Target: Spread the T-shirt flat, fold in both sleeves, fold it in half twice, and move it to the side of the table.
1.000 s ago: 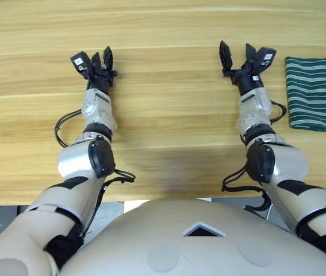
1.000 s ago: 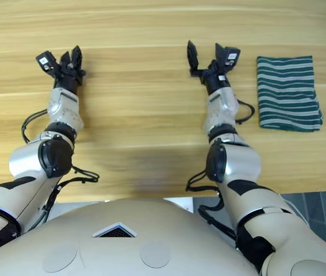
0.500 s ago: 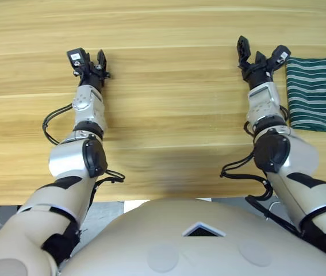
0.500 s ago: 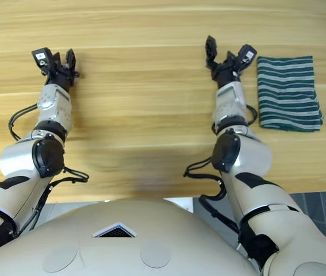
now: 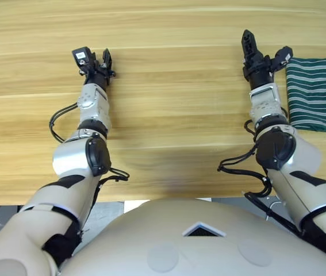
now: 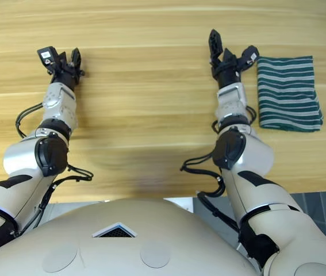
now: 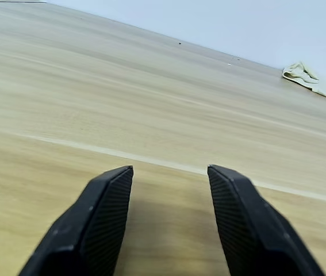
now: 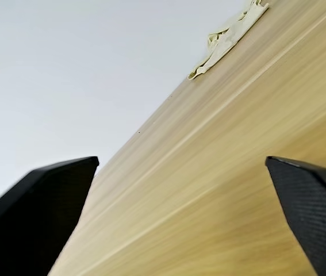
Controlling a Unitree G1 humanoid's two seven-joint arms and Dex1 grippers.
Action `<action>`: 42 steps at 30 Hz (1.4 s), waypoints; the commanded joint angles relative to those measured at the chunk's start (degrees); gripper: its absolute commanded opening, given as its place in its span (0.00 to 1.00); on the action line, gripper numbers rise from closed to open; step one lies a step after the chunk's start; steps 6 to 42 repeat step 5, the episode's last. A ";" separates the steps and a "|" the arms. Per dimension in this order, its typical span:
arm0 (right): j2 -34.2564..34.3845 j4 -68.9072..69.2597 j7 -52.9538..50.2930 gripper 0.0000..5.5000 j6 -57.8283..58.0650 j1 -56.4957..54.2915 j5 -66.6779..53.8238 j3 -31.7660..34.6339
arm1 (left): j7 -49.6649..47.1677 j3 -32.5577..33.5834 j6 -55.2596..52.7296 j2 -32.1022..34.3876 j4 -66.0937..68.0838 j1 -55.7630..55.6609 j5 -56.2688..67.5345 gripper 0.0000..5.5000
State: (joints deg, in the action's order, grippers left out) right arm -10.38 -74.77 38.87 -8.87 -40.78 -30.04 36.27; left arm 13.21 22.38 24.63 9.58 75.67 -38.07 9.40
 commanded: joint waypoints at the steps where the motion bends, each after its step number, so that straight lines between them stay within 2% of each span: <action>1: -0.48 -0.34 0.65 0.97 0.71 -0.85 -0.61 0.98 | 1.00 0.96 -1.57 0.04 0.44 -1.05 0.99 0.44; 42: -0.33 -0.33 0.77 0.97 0.54 -0.86 -0.22 0.87 | 1.48 1.20 -1.99 0.03 0.45 -1.14 1.25 0.44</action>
